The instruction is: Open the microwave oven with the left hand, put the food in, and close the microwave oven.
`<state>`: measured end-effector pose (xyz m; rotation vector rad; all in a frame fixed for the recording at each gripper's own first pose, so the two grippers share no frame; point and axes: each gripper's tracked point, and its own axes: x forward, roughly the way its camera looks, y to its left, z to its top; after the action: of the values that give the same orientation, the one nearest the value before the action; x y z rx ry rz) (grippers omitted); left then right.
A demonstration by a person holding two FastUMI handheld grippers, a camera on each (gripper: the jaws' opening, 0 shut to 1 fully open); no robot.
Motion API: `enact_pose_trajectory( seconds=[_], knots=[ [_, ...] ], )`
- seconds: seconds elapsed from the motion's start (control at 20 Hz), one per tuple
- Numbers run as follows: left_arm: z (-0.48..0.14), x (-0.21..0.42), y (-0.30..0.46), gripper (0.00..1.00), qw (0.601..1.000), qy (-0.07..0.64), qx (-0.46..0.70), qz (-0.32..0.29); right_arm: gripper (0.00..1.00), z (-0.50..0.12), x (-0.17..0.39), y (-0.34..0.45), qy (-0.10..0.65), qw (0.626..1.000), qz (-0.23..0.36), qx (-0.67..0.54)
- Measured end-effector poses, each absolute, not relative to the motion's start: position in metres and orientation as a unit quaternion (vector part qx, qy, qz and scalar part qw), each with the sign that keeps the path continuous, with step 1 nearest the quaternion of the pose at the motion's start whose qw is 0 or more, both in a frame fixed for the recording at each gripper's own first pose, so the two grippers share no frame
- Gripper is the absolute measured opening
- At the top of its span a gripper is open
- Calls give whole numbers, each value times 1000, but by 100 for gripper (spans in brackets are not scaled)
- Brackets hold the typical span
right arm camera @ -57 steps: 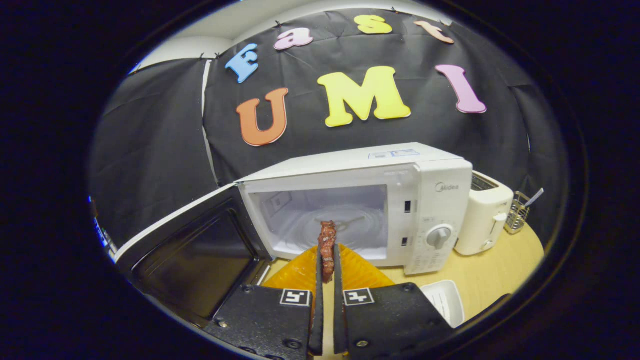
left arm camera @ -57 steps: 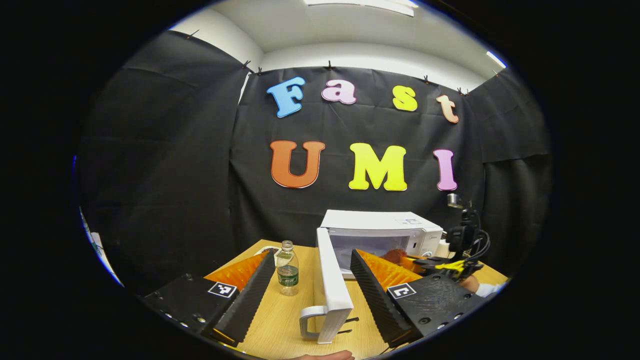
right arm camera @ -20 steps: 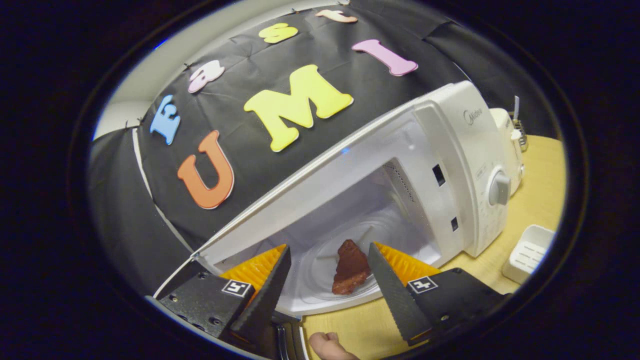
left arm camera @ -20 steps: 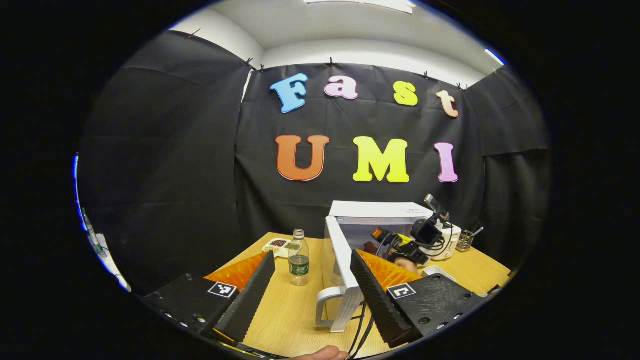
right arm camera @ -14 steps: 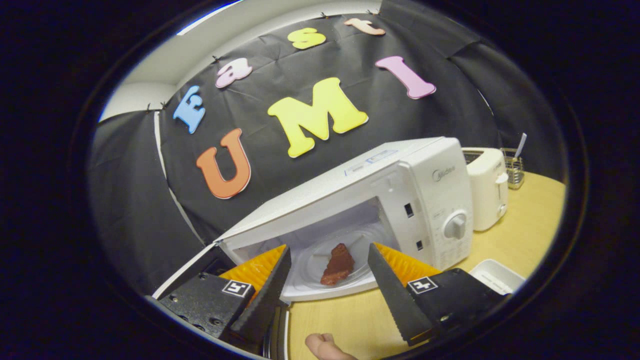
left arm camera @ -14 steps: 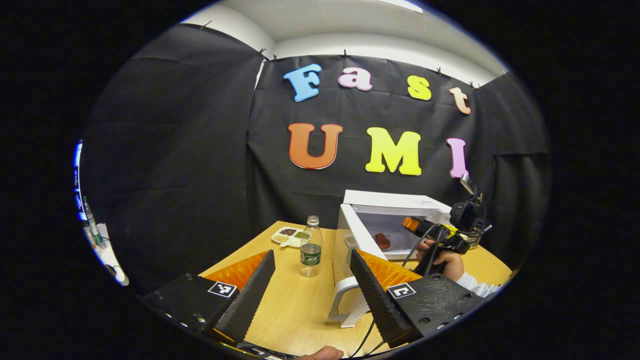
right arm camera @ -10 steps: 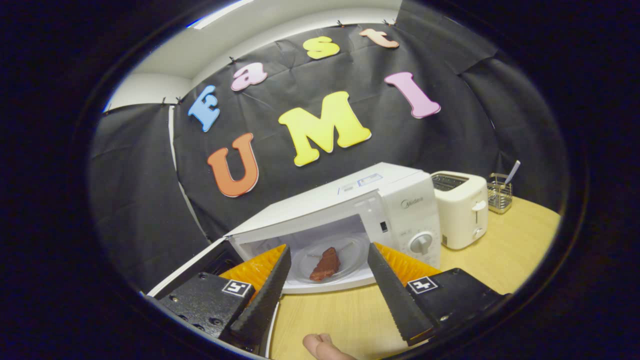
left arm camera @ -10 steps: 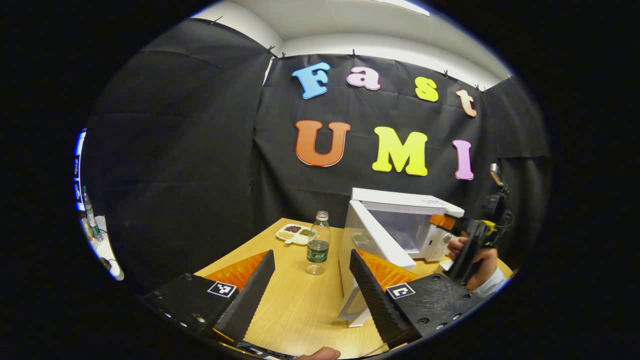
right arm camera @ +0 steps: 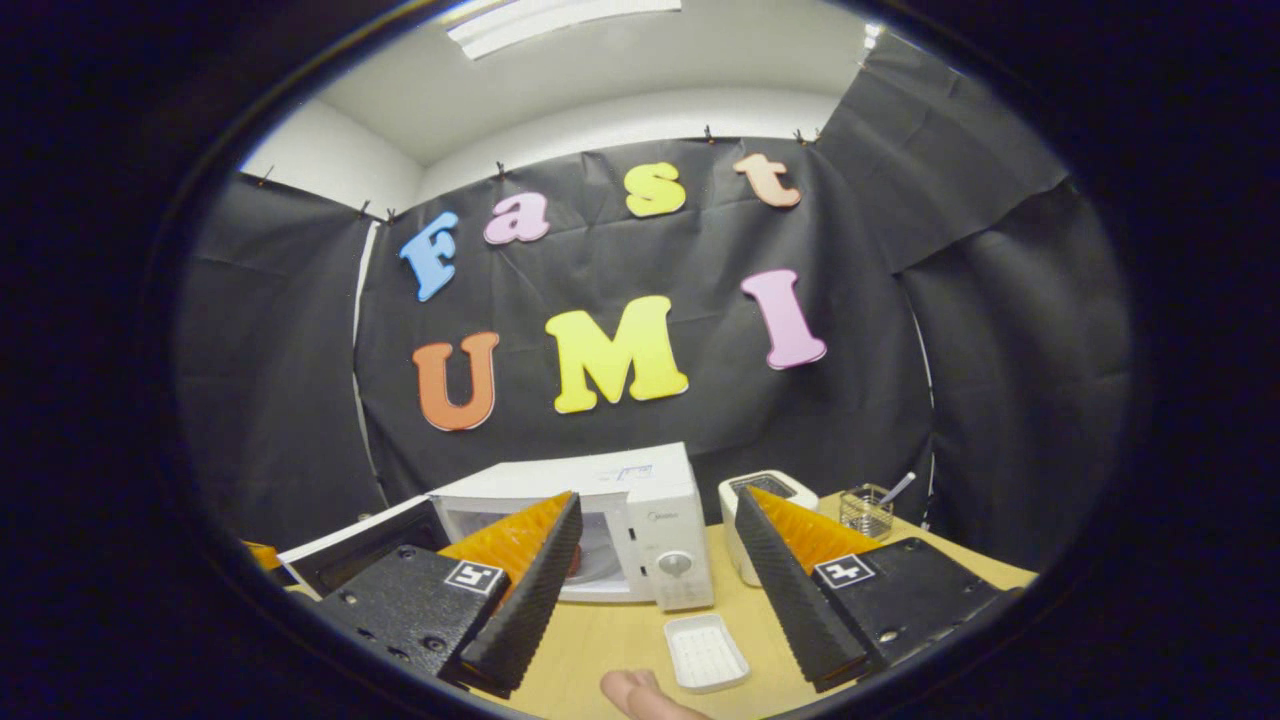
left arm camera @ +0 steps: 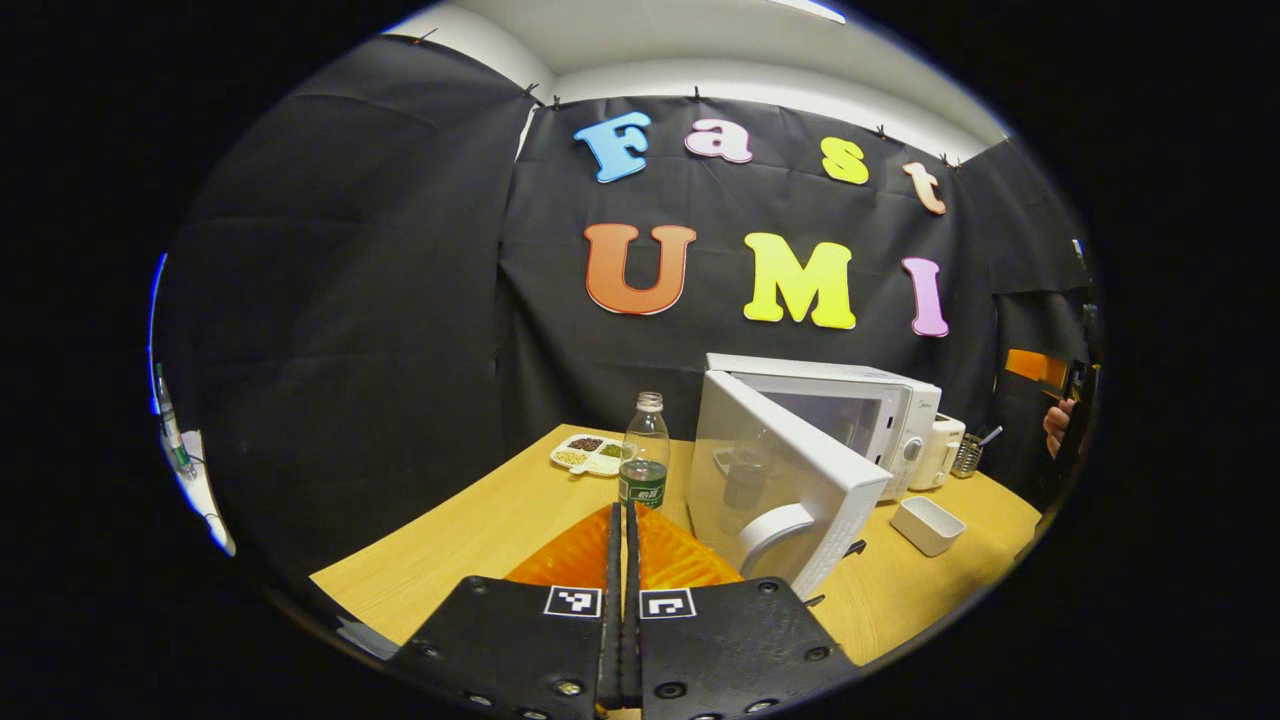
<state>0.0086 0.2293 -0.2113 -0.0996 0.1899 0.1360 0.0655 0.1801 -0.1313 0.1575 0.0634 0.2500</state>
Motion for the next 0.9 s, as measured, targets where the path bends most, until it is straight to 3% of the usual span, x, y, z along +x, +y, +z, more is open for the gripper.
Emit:
enact_pose_trajectory(
  seconds=[0.45, 0.65, 0.9],
  knots=[
    [-235, 29, 199, 0, 994, 95, -27, 35, 98, -67, 26, 129, -21, 992, 118, 35],
    [-244, 35, 185, 0, 994, 102, -33, 25, 98, -67, 24, 120, -30, 992, 117, 31],
    [-248, 42, 144, 0, 993, 101, -49, -30, 98, -80, 23, 116, -5, 990, 133, 51]
  ],
)
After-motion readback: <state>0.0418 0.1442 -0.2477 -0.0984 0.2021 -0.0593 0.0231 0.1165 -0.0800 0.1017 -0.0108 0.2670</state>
